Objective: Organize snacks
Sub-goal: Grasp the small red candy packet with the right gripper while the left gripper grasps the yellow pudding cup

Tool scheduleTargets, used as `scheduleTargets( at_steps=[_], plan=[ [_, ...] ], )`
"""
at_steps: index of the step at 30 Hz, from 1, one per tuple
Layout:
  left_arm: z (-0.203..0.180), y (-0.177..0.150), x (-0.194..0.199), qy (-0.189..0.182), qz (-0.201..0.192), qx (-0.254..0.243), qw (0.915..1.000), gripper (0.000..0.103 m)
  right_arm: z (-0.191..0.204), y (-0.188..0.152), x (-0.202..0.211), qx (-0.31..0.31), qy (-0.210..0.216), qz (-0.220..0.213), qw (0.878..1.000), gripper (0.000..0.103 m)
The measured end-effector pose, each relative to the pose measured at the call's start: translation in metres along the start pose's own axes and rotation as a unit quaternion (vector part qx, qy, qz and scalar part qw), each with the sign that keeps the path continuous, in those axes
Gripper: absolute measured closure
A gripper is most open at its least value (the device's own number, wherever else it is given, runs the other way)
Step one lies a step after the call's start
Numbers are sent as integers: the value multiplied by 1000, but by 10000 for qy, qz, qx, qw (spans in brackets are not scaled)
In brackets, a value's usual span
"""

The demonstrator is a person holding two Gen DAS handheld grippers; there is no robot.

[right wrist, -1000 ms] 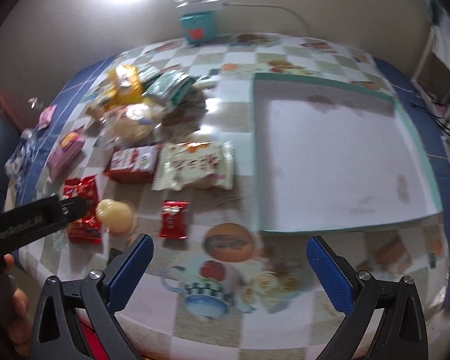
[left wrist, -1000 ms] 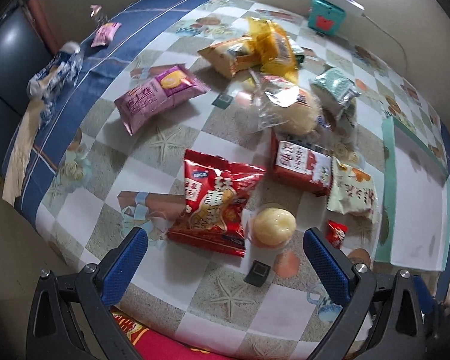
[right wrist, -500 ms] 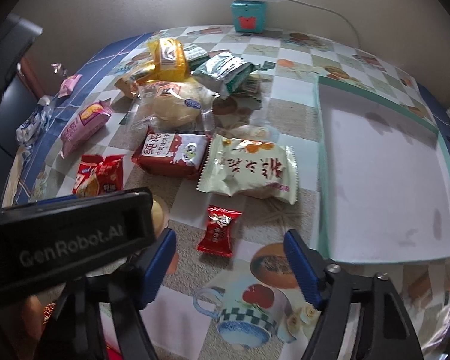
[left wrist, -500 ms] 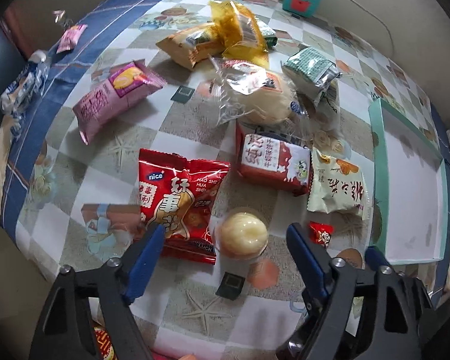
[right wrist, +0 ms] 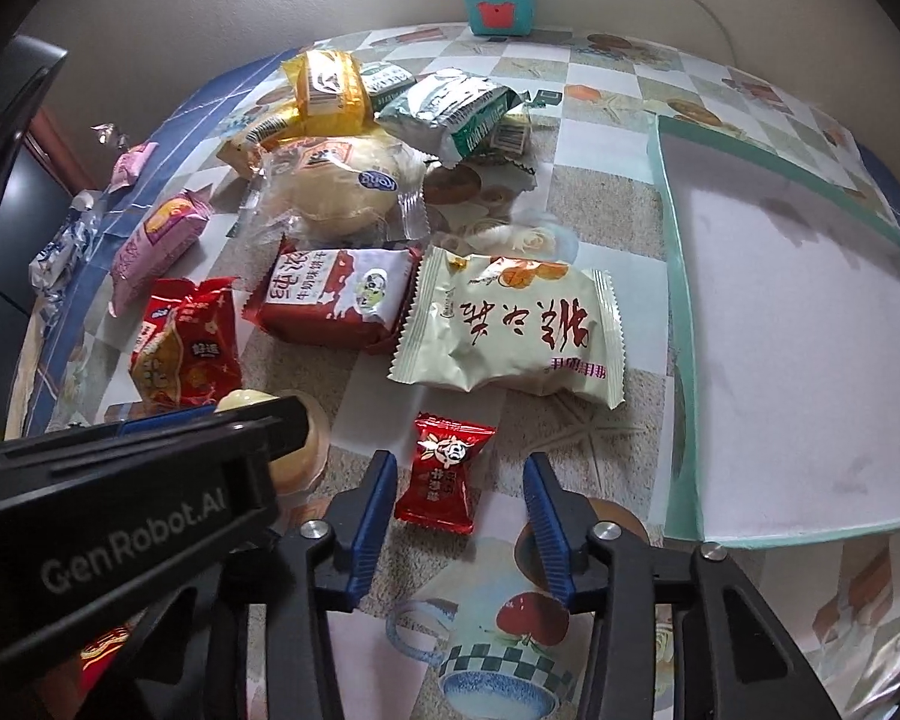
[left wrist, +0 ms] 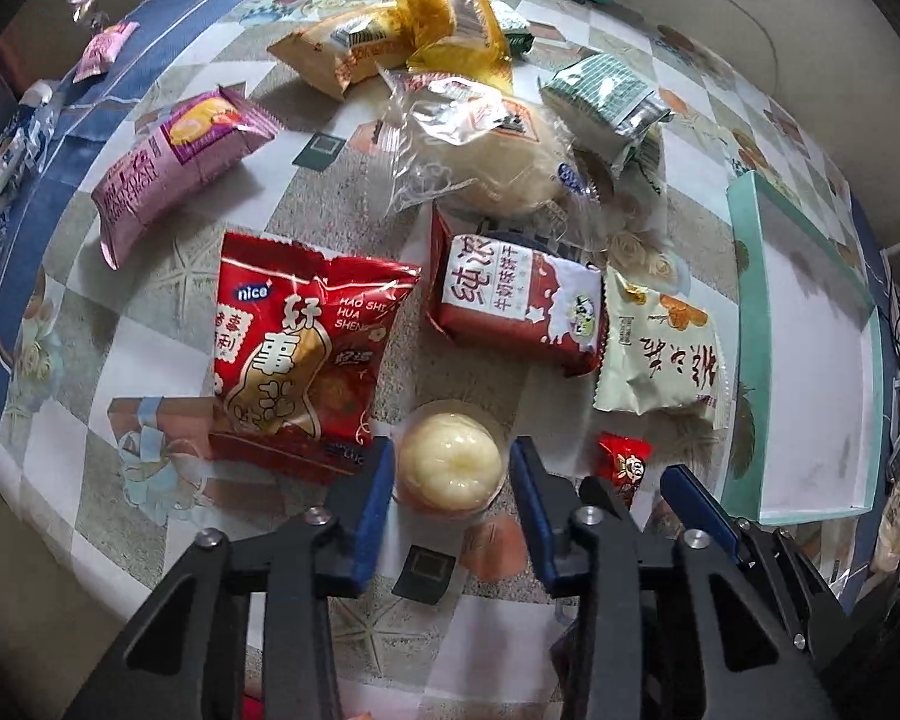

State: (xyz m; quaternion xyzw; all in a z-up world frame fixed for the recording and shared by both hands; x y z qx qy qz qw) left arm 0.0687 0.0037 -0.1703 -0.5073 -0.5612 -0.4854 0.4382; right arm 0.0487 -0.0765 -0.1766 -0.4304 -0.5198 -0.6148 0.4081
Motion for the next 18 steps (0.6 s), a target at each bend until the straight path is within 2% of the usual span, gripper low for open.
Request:
scheduleTargets(
  at_steps=[4, 5, 8, 18],
  plan=[
    [-1, -1, -8, -39, 67, 45, 10000, 65, 0, 0, -3, 47, -12, 21, 10000, 69],
    [-1, -1, -8, -40, 64, 43, 10000, 65, -1, 0, -4, 41, -33, 26, 10000, 74],
    [0, -1, -11, -47, 45, 43, 10000, 66, -11, 0, -4, -72, -94, 38, 9999, 78],
    [-12, 0, -13, 89, 1, 9, 10000, 66, -38, -3, 2, -467, 111, 107, 9988, 79]
  ],
)
Point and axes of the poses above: each gripper's, at about its wrist camera, not at the fingertips, and x roughly against the way its jaws point, z to its left, y to its top, the point moved 8 cm from there along -x, roughly the way its jaws point, and after that the axes turned 3 degrees about z, right-handed, at the moved point
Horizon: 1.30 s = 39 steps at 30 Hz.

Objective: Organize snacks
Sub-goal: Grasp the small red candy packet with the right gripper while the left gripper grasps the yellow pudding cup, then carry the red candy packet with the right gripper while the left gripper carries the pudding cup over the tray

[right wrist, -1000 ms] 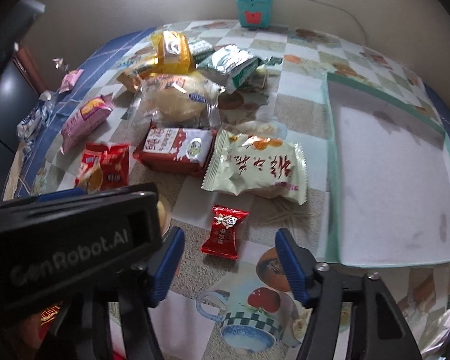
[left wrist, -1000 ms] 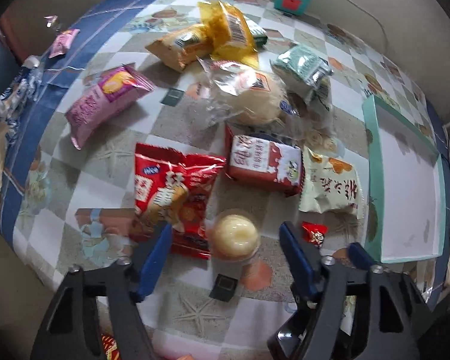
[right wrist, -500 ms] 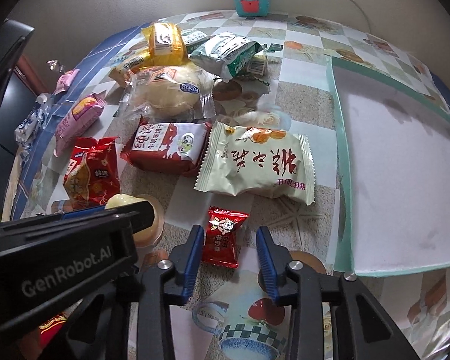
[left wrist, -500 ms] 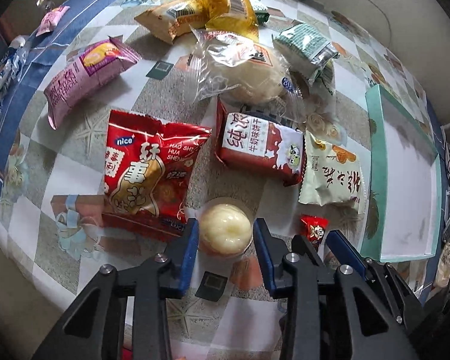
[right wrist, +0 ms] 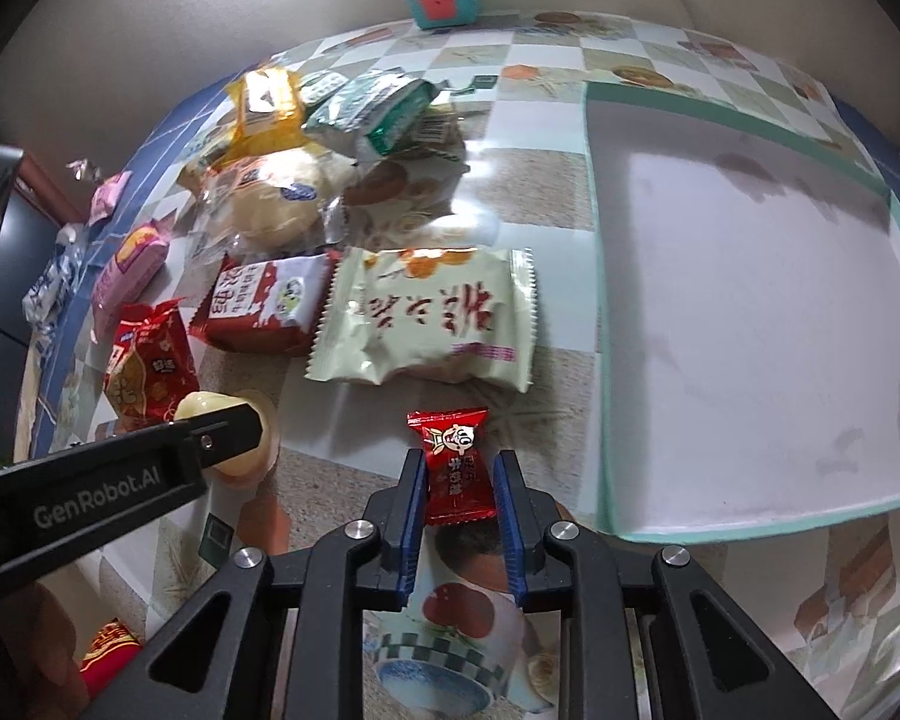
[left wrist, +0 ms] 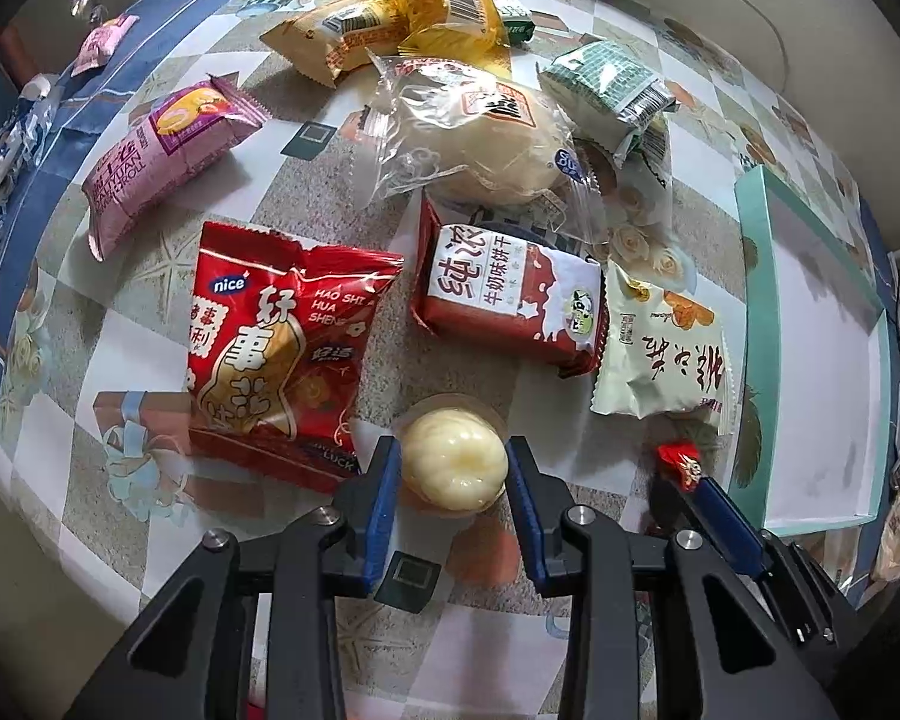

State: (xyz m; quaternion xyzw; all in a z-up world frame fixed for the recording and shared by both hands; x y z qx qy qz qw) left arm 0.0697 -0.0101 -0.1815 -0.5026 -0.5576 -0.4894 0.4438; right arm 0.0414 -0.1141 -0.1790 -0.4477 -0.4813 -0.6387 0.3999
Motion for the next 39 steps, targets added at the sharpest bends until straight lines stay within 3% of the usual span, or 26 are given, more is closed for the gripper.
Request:
scheduleTargets(
  at_steps=[9, 21, 32, 39],
  plan=[
    [-15, 4, -1, 151, -94, -161, 9997, 66, -10, 1, 12, -165, 196, -78, 9996, 79],
    [3, 0, 2, -216, -107, 207, 9995, 67, -16, 3, 29, -271, 407, -194, 9986, 79],
    [5, -1, 41, -338, -454, 159, 9983, 67, -17, 18, 59, -419, 673, -628, 9949, 79],
    [-26, 12, 62, -116, -525, -66, 9985, 67, -51, 31, 76, -863, 367, -848, 9920, 79]
  ],
)
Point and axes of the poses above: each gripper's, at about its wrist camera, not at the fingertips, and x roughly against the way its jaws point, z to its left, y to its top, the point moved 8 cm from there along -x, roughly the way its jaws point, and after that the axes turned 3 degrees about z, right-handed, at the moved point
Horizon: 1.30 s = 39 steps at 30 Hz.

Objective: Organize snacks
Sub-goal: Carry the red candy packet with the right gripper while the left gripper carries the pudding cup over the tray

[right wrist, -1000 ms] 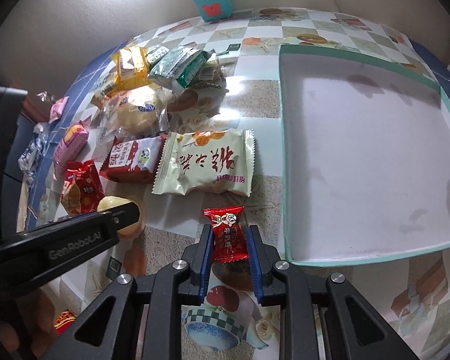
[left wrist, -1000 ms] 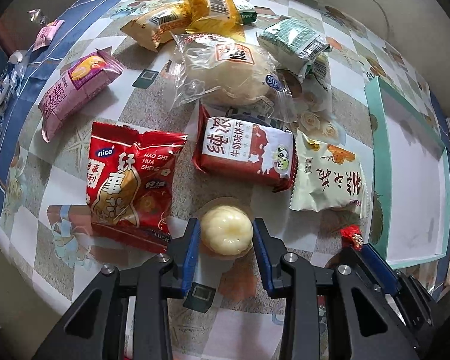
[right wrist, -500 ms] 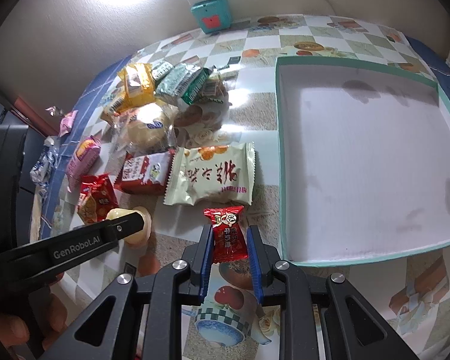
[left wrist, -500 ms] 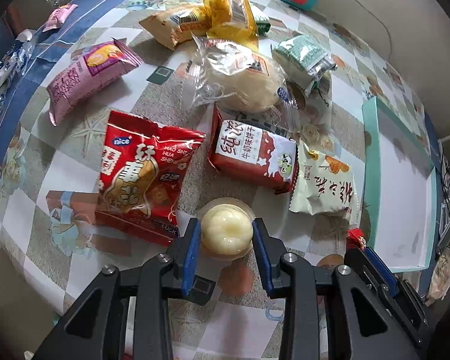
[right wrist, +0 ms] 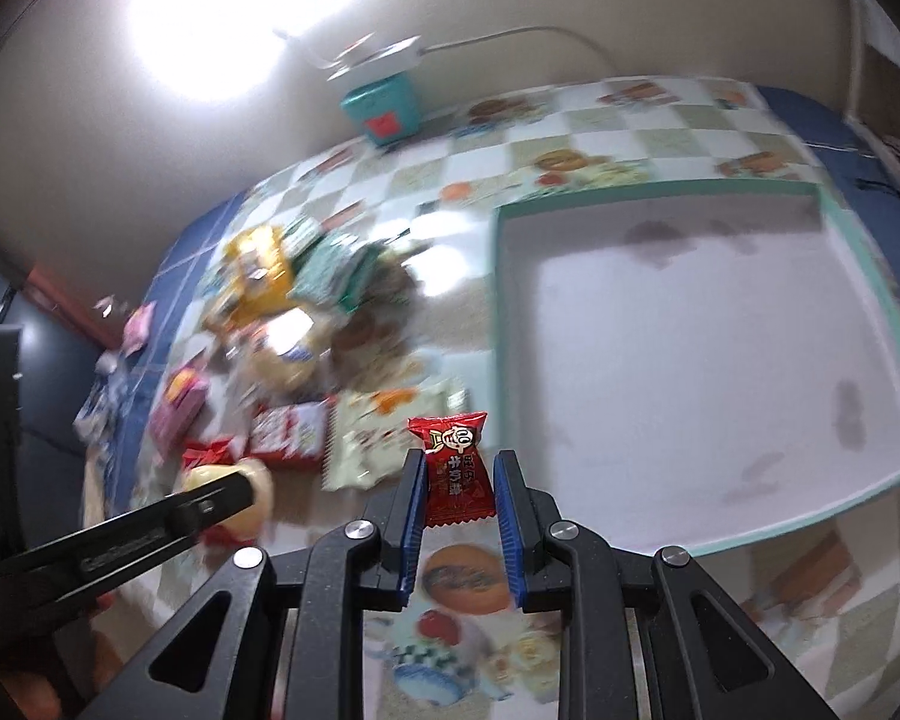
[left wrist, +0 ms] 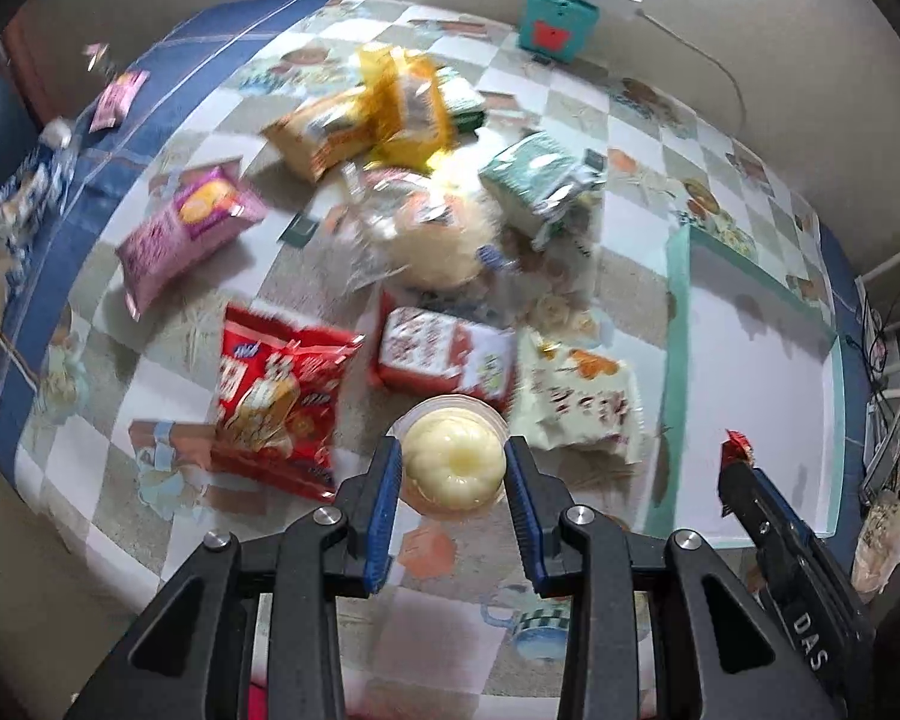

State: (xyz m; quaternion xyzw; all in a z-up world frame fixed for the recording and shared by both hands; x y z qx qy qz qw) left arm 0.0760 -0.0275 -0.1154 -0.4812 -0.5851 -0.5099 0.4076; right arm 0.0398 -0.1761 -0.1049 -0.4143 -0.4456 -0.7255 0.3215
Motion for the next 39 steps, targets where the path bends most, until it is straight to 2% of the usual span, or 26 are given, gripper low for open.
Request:
scheduleTargets(
  at_steps=[4, 13, 17, 28, 39],
  plan=[
    [-32, 5, 0, -16, 38, -211, 9998, 67, -33, 12, 10, -282, -508, -132, 9982, 79],
    [-105, 18, -6, 2, -5, -828, 9966, 67, -111, 27, 20, -1148, -1123, -218, 9868, 79],
    [-132, 23, -20, 35, 14, -1064, 9943, 67, -135, 35, 21, -1241, -1557, -208, 9798, 79],
    [-191, 48, -53, -156, 18, -1450, 9893, 66, -184, 62, 12, -1699, -1833, -167, 9681, 79],
    [-218, 58, -69, -159, -15, -1676, 9857, 66, -195, 74, -4, -1716, -2016, -44, 9643, 78]
  ],
)
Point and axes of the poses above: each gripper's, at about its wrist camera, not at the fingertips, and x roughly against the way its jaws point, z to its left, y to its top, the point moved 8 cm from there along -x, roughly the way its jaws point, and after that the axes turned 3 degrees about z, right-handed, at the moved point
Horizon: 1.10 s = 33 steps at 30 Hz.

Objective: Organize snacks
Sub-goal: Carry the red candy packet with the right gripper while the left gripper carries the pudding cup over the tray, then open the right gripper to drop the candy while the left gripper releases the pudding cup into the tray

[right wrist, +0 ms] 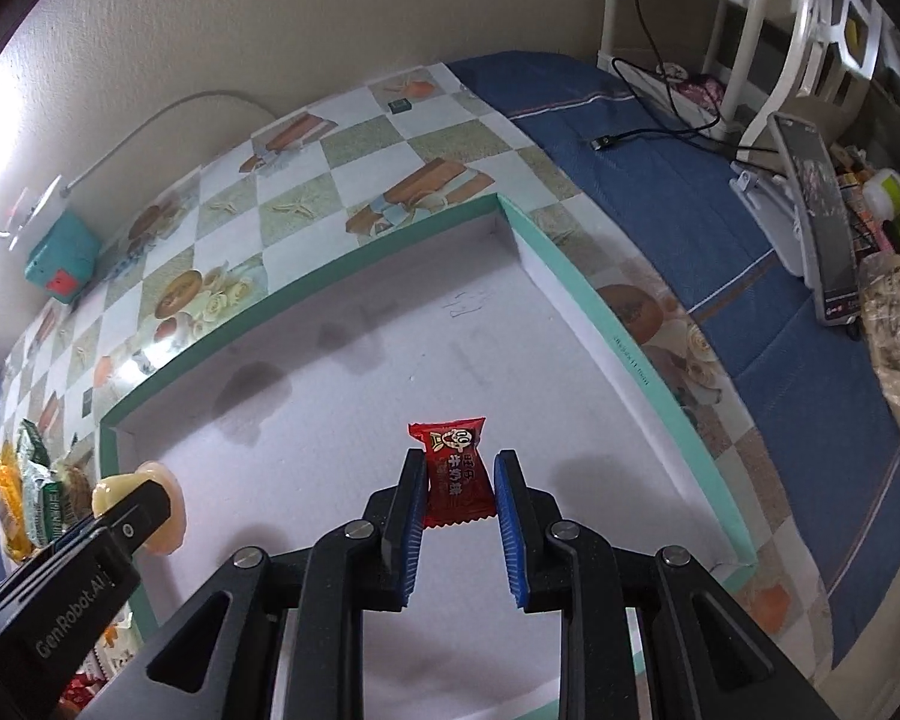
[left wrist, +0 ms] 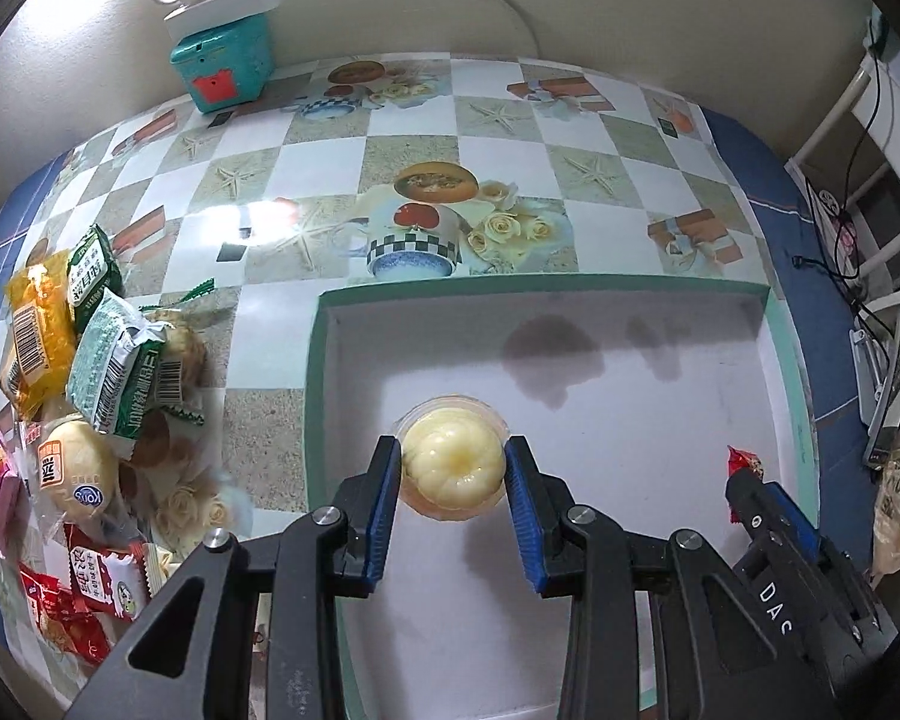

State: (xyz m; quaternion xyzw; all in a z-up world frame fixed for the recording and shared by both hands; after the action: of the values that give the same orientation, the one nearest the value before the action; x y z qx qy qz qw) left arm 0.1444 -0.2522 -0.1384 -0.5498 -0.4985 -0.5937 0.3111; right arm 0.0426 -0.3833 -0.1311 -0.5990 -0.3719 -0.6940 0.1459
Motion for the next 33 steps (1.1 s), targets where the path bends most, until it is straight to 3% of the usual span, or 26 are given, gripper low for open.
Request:
scheduleTargets(
  at_steps=[6, 9, 15, 17, 23, 29, 33],
  plan=[
    [9, 2, 14, -50, -127, 145, 9998, 65, 1, 0, 5, 150, -109, 28, 9998, 69],
    [19, 5, 30, -25, -251, 253, 9994, 50, 2, 0, 13, 171, -94, 1, 9998, 56],
    [72, 1, 53, 436, -393, 840, 9947, 36, 9, -5, 29, 248, 17, -76, 9997, 53],
    [95, -5, 57, 633, -360, 1040, 9919, 21, 14, -9, 36, 259, 118, -111, 9995, 43],
    [149, -22, 67, 1011, -343, 1250, 9864, 13, 30, -21, 56, 403, 320, -259, 9983, 27],
    [190, -45, 79, 966, -302, 1628, 9815, 10, 54, -36, 72, 622, 437, -385, 9964, 14],
    [214, -62, 90, 913, -343, 1849, 9779, 9, 77, -48, 78, 834, 573, -414, 9940, 12]
  ],
)
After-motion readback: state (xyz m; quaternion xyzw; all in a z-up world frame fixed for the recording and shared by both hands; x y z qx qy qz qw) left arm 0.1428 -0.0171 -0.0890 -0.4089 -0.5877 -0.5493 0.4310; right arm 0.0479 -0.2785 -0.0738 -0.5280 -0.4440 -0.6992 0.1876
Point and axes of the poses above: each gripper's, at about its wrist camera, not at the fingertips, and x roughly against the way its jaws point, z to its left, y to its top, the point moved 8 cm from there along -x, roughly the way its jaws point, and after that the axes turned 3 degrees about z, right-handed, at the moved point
